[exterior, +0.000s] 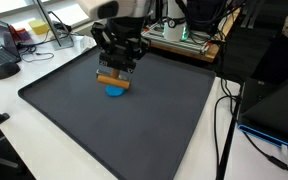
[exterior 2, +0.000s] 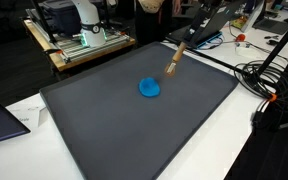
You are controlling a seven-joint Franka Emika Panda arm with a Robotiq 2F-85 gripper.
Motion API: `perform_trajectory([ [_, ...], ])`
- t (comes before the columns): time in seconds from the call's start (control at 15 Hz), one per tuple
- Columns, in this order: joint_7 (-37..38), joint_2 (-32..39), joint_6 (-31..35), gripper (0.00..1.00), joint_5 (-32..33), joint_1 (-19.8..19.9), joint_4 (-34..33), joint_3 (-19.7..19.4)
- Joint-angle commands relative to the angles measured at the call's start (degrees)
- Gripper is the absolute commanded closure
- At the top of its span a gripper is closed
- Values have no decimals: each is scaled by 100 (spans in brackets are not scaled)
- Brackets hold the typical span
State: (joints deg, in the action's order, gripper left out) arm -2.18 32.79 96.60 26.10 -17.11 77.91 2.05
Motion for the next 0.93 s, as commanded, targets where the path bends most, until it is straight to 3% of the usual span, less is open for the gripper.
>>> perform_trajectory([
  [0.0,-641,203,-313,77,231,-81,-259,162],
  [0.87,-1941,1202,-698,77,492,-387,-902,301],
])
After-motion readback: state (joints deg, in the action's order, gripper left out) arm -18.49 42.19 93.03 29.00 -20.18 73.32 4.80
